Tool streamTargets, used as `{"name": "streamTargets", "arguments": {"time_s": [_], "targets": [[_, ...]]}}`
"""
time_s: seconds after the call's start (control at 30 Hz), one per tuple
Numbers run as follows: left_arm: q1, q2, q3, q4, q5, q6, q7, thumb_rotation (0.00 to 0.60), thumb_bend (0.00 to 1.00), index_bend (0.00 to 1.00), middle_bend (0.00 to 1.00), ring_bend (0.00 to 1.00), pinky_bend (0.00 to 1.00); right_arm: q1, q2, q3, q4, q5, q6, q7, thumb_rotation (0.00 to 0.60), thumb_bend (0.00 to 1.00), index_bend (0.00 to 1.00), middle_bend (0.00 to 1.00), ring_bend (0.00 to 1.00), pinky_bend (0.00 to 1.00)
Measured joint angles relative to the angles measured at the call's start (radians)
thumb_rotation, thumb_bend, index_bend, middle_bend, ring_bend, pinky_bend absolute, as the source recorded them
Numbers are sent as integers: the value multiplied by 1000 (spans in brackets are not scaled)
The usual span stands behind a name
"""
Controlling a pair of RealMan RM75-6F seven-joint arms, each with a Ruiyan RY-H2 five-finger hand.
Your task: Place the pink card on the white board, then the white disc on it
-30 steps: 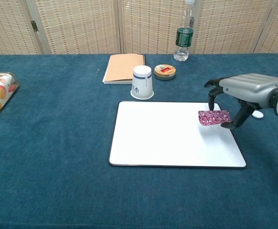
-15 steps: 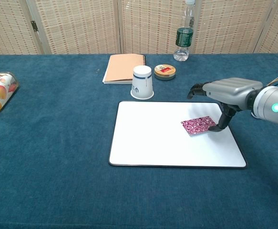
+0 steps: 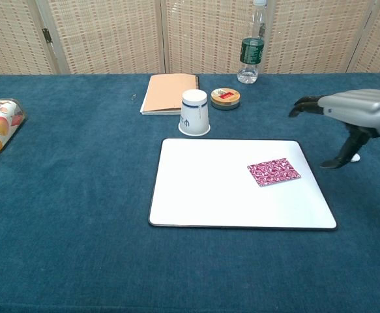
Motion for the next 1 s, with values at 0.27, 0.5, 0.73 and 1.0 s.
{"name": "streamTargets", "arguments": {"time_s": [0.27, 0.5, 0.73, 1.0], "targets": [[-8, -13, 4, -20, 3, -15, 56, 600, 326, 0, 0, 0, 194, -47, 48, -11, 110, -26, -20, 132, 600, 154, 293, 36, 0, 0], [-19, -20, 4, -23, -3, -38, 79, 600, 326, 0, 0, 0, 194, -58, 26, -11, 235, -45, -56, 195, 600, 169, 335, 52, 0, 0], [-22, -20, -1, -18, -19, -47, 71, 600, 326, 0, 0, 0, 194, -54, -43, -11, 348, -53, -113, 223, 600, 172, 367, 54, 0, 0], [-26, -20, -2, -11, -22, -55, 65, 600, 326, 0, 0, 0, 194, -40, -84, -1, 402, -53, -154, 226, 600, 172, 382, 57, 0, 0]]}}
